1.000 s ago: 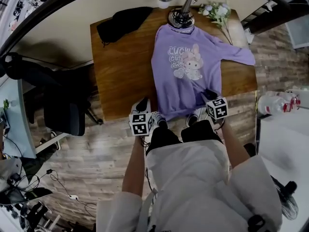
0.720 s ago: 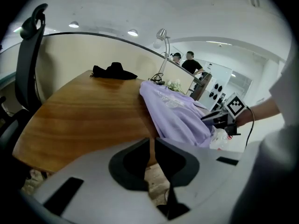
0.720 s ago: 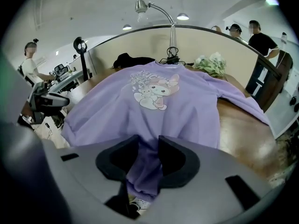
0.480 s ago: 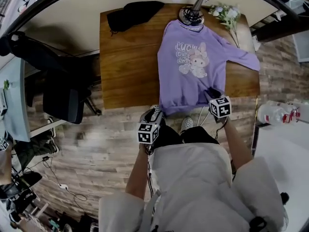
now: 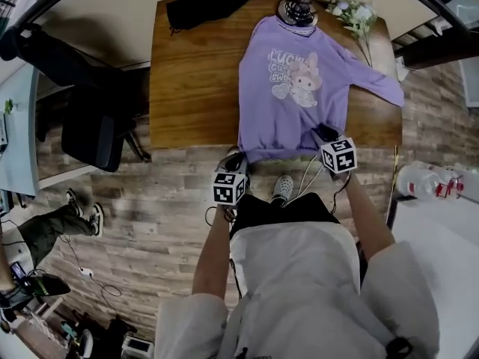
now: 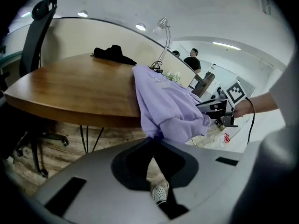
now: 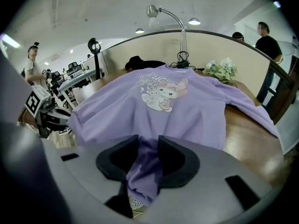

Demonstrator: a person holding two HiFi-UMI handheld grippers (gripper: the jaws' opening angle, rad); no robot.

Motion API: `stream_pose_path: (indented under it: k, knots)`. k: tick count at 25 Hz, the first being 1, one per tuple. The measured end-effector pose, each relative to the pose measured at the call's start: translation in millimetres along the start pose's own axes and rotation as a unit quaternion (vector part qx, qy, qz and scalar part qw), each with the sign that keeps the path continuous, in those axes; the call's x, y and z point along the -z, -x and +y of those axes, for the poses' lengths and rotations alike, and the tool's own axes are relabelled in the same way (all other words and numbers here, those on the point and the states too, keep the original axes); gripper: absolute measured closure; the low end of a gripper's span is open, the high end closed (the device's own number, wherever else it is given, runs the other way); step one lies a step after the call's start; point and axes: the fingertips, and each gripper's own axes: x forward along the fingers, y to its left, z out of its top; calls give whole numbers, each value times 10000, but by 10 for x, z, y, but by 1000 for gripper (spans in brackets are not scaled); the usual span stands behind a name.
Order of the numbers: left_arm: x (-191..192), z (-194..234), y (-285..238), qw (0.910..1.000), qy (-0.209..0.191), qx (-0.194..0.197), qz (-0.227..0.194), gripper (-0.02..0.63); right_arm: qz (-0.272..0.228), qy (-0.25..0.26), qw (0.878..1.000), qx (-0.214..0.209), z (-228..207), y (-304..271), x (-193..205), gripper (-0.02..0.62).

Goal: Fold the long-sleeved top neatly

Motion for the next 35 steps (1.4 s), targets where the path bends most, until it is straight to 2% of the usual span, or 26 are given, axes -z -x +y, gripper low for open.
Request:
stream_pose_path:
  k: [3,7,15,19,23,27,32,35]
  knots:
    - [-131,-36,246,9993,-57,-166,-327,575,53,194,9998,-73,-44,42,21,453]
    - [-304,62,623,9958,-158,-618,-664,576,83,255,9996,-116,-110,109,102,453]
    - [-900,614,1043,9818,-553,-1564,-927,575,53,252,9995,-170,-163,161,140,453]
    - [-1377,980,1248,9706,-782,-2021,-1051,575,52,186,9997,-177,-149,171,135,454]
    - [-1980,1319,1402,9601,-1081,-2282,-1205,575,62,35,9999,-107,-154,158,103,454]
    - [-2489,1618,1590,9453,-1342,-2618,-1412,575,130,-89,9998,-93,-148,151,97,456]
    - [-3173,1969,1635,9361,-1695,-2659,-1557,575,336,-225,9992,-19,-164,135,77,456]
    - [-3528,2200,1714,9309,-1777,-2702,-1695,575,434,-289,9986,-3,-149,137,39,447]
